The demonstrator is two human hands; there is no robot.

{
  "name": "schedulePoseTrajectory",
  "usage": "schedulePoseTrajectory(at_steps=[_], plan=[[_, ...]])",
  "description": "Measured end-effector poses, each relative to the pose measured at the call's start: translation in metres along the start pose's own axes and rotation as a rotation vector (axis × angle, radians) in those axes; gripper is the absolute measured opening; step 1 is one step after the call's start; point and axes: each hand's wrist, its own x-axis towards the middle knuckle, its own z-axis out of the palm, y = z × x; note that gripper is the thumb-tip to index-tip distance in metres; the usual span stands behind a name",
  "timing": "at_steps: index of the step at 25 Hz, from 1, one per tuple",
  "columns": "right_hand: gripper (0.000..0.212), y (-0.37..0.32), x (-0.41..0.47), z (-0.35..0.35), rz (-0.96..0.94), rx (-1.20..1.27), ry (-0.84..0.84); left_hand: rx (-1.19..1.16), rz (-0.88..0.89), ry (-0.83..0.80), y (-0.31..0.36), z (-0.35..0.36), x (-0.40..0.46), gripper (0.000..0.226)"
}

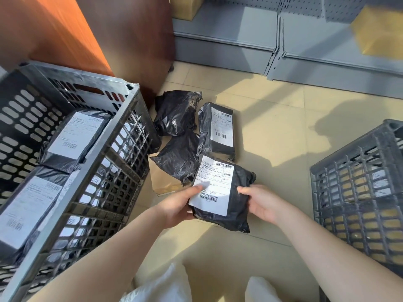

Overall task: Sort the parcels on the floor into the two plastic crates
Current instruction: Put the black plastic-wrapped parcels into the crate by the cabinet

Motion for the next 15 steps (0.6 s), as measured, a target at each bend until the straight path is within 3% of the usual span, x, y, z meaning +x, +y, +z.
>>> schedulePoseTrajectory(at_steps=[10, 15], plan=[[0.018, -0.060, -0.033, 0.048, -0.265, 0.088, 0.149, -0.006, 0.203, -0.008, 0.058, 0.016, -0.038, 0.038], [0.032, -0.089, -0.050, 0.086, -0.322, 0.112, 0.179, 0.055, 0.236, 0.034, 0.096, -0.003, -0.067, 0.049]])
